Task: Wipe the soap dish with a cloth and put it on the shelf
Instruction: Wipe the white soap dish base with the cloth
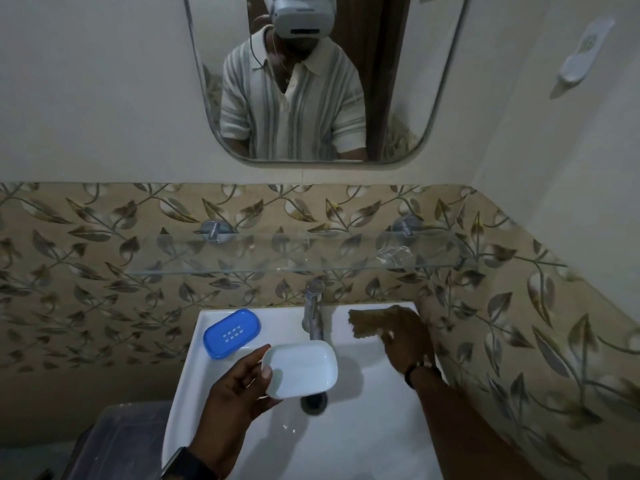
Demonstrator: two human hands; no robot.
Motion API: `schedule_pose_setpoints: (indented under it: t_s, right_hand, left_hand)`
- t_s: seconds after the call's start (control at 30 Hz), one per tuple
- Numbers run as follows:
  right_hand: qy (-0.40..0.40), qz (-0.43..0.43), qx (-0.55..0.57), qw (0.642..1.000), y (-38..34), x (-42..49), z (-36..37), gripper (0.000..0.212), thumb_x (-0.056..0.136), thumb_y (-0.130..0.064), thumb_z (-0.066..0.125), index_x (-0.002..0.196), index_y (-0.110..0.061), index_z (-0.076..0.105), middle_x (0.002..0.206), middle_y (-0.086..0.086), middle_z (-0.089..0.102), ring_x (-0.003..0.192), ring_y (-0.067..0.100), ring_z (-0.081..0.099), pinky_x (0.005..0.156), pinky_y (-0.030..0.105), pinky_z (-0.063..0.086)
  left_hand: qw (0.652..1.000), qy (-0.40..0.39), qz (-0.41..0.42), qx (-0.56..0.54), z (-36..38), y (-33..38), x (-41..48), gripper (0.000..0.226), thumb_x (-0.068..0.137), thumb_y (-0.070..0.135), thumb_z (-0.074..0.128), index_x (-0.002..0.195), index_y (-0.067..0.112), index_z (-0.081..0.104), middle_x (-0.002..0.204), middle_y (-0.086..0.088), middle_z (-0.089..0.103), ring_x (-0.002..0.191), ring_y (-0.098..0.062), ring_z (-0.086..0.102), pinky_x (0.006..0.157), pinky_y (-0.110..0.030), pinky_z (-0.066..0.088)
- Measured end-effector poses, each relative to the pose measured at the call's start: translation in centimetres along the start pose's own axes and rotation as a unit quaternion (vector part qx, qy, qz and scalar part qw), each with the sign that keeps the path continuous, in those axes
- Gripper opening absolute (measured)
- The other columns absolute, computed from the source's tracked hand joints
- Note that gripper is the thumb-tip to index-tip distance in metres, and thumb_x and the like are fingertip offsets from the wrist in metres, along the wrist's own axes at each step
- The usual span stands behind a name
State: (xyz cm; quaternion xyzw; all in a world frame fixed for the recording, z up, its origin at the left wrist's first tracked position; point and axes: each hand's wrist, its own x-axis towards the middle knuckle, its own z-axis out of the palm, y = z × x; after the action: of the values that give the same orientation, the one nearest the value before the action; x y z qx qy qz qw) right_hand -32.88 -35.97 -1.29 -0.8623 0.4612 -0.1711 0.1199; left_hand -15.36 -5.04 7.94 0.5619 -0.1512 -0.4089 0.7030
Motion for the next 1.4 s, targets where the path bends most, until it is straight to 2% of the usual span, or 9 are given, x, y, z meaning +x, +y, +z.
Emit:
schedule_pose_setpoints:
  t_s: [0.03, 0.13, 0.23, 0.37, 0.7, 0.83, 0.9, 1.13, 1.4]
  right_hand:
    - [-0.037, -0.021, -0.007, 0.999, -0.2, -0.4, -0.3, 0.05, 0.091, -0.031, 0.066, 0.138, -0.015, 0.058, 0.146, 0.012, 0.054, 0.138, 0.035, 0.047, 0.115, 0.048, 0.035]
    - [-0.11, -0.013, -0.036, 0.993, -0.4, -1.0, -1.0, 0.061, 0.097, -0.049, 0.053, 0.151, -0.025, 0.039, 0.161, 0.002, 0.035, 0.149, 0.025, 0.029, 0.121, 0.043, 0.023]
    - [-0.129, -0.005, -0.049, 0.99, -0.6, -0.7, -1.3, 0.062, 0.097, -0.056, 0.047, 0.152, -0.029, 0.036, 0.163, -0.001, 0.03, 0.151, 0.023, 0.024, 0.121, 0.044, 0.02]
    - [-0.134, 0.005, -0.059, 0.989, -0.5, -0.9, -1.0, 0.067, 0.095, -0.06, 0.046, 0.153, -0.03, 0.032, 0.164, -0.002, 0.027, 0.151, 0.023, 0.023, 0.121, 0.044, 0.02]
    - [-0.125, 0.015, -0.019, 0.992, -0.2, -0.6, -0.4, 0.076, 0.087, -0.064, 0.057, 0.151, -0.028, 0.036, 0.16, 0.0, 0.035, 0.148, 0.023, 0.03, 0.12, 0.045, 0.026]
    - [-0.16, 0.04, 0.054, 0.985, -0.1, 0.5, -1.7, 0.067, 0.092, -0.045, 0.065, 0.149, -0.019, 0.042, 0.155, 0.004, 0.042, 0.143, 0.024, 0.038, 0.118, 0.032, 0.029]
    - [-0.131, 0.03, 0.07, 0.988, 0.1, 0.8, -2.3, 0.065, 0.093, -0.038, 0.066, 0.149, -0.014, 0.043, 0.155, 0.007, 0.044, 0.143, 0.025, 0.039, 0.118, 0.032, 0.028]
    - [0.095, -0.028, 0.11, 0.989, -1.3, -1.7, -4.2, 0.045, 0.087, -0.01, 0.07, 0.131, -0.008, 0.062, 0.131, 0.016, 0.063, 0.122, 0.037, 0.057, 0.107, 0.045, 0.045]
    - [0.227, -0.14, 0.141, 0.953, -8.6, -4.4, -7.7, 0.044, 0.095, -0.027, 0.046, 0.13, -0.005, 0.061, 0.132, 0.013, 0.061, 0.124, 0.03, 0.052, 0.107, 0.04, 0.042]
  left_hand:
    - [1.0, 0.002, 0.0, 0.004, 0.3, -0.1, 0.0, 0.057, 0.064, 0.038, 0.09, 0.117, 0.025, 0.071, 0.118, -0.003, 0.075, 0.109, -0.03, 0.07, 0.075, -0.038, 0.062]
    - [1.0, 0.009, -0.005, -0.002, 0.8, -0.2, 0.1, 0.036, 0.083, 0.02, 0.077, 0.118, 0.023, 0.07, 0.117, -0.005, 0.075, 0.109, -0.031, 0.07, 0.075, -0.039, 0.062]
    - [1.0, 0.012, -0.005, -0.003, 1.0, -0.4, 0.1, 0.04, 0.081, 0.023, 0.079, 0.121, 0.022, 0.07, 0.118, -0.004, 0.075, 0.108, -0.029, 0.071, 0.074, -0.037, 0.062]
    - [1.0, 0.015, -0.011, -0.006, 1.3, -0.5, -0.1, 0.032, 0.091, 0.012, 0.065, 0.122, 0.02, 0.068, 0.116, -0.004, 0.075, 0.109, -0.031, 0.07, 0.077, -0.04, 0.062]
    - [1.0, 0.013, -0.01, 0.005, 1.1, -0.7, -0.8, 0.032, 0.093, 0.01, 0.061, 0.123, 0.021, 0.069, 0.116, -0.003, 0.075, 0.108, -0.032, 0.07, 0.081, -0.043, 0.06]
    - [1.0, 0.004, -0.011, 0.002, 1.1, -0.4, -1.1, 0.031, 0.094, 0.011, 0.061, 0.122, 0.021, 0.069, 0.118, -0.003, 0.075, 0.109, -0.032, 0.07, 0.08, -0.042, 0.061]
    - [1.0, 0.003, -0.009, -0.004, 1.1, -0.2, -1.0, 0.032, 0.095, 0.01, 0.06, 0.124, 0.02, 0.067, 0.118, -0.004, 0.074, 0.11, -0.032, 0.069, 0.079, -0.041, 0.061]
    - [1.0, -0.009, -0.006, -0.02, 1.2, 0.1, -0.9, 0.036, 0.095, 0.011, 0.06, 0.131, 0.014, 0.063, 0.117, -0.006, 0.075, 0.108, -0.027, 0.071, 0.085, -0.044, 0.06]
    - [0.999, -0.017, -0.007, -0.045, 0.2, 0.7, -1.3, 0.038, 0.095, 0.012, 0.062, 0.133, 0.013, 0.061, 0.117, -0.006, 0.075, 0.109, -0.028, 0.071, 0.087, -0.045, 0.06]
